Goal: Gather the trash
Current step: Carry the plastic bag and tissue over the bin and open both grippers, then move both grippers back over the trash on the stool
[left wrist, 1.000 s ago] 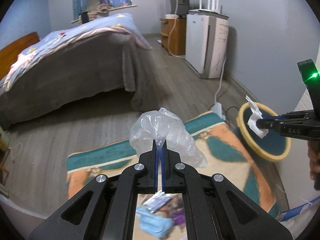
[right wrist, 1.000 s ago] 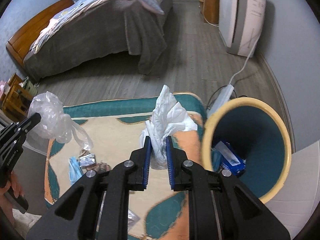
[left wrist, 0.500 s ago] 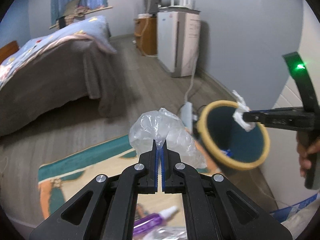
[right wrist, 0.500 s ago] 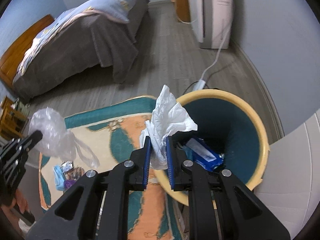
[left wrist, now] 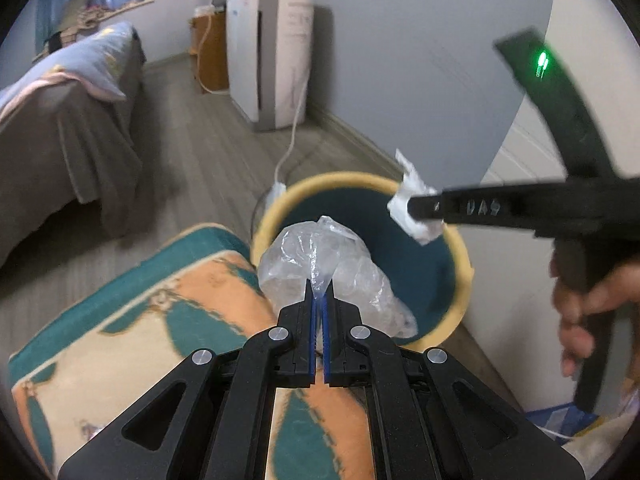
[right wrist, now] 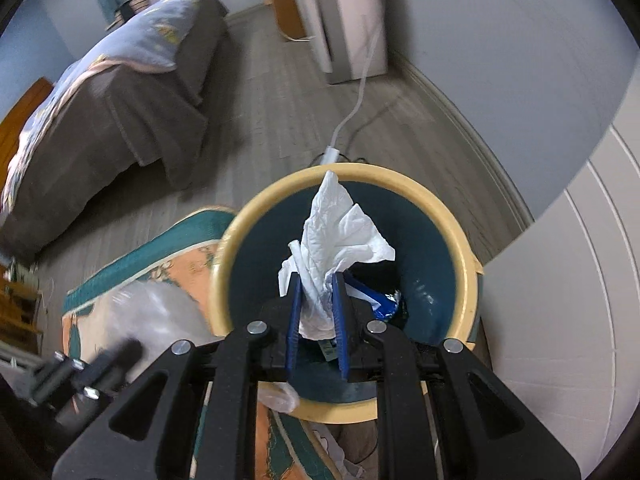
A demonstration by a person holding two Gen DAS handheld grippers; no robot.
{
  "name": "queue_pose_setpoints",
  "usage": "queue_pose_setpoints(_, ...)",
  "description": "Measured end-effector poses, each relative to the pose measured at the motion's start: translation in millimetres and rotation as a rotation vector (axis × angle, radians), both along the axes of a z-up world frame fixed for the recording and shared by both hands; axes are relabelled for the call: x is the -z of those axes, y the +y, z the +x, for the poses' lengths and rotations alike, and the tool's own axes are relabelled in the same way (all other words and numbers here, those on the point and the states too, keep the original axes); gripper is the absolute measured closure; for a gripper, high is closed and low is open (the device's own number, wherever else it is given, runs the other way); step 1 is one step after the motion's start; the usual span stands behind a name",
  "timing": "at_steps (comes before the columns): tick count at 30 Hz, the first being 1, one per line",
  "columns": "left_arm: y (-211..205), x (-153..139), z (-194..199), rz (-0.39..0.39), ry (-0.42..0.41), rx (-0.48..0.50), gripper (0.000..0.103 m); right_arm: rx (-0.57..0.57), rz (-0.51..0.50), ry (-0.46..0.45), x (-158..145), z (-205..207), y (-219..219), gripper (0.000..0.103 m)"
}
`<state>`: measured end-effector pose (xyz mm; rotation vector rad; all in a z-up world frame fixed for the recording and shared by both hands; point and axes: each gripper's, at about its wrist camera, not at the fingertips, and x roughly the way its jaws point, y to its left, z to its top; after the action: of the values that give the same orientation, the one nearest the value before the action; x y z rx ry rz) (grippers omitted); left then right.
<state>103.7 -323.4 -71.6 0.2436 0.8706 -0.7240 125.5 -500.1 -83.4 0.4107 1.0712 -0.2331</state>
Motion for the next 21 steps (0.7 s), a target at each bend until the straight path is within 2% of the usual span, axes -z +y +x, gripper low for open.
queue_pose_setpoints(3, -16, 11, 3, 0.026, -0.017, 0.008, 0.1, 0.02, 0.001, 0.016, 6, -1, -5, 0.084)
queue_pose_setpoints(5, -22, 12, 5, 0.021, -0.025, 0.009, 0.099, 0.029, -0.005, 0.02, 6, 0, -6, 0.077)
queue_pose_setpoints(7, -25, 9, 7, 0.013, -0.026, 0.011, 0.093, 0.039, -0.014, 0.011, 4, -1, -8, 0.063)
queue_pose_setpoints(8, -25, 7, 8, 0.014, -0.033, 0.013, 0.091, 0.042, -0.016, 0.007, 3, -1, -8, 0.059)
queue_pose_setpoints(11, -22, 3, 7, 0.011, -0.051, 0.008, 0.067, 0.044, -0.019, -0.002, 1, 0, -8, 0.044)
queue_pose_setpoints(12, -19, 2, 7, 0.004, -0.049, 0.003, 0.055, 0.047, -0.015, -0.004, 0, 0, -8, 0.036)
queue_pose_setpoints(13, -15, 0, 8, -0.006, -0.045, -0.005, 0.047, 0.049, -0.014, -0.007, -1, -1, -8, 0.028)
queue_pose_setpoints(14, -11, -2, 8, -0.011, -0.043, -0.015, 0.043, 0.05, -0.014, -0.01, -2, -1, -7, 0.025)
queue_pose_setpoints(16, -4, -5, 7, -0.018, -0.046, -0.034, 0.025, 0.047, -0.018, -0.017, -6, 0, -4, 0.014)
queue_pose_setpoints(19, 11, -15, 0, -0.005, -0.077, -0.056, 0.02, 0.04, -0.053, -0.025, -14, -1, 3, 0.006)
queue_pose_setpoints(21, 24, -24, -7, 0.006, -0.103, -0.064, 0.018, 0.035, -0.078, -0.032, -21, -5, 9, 0.006)
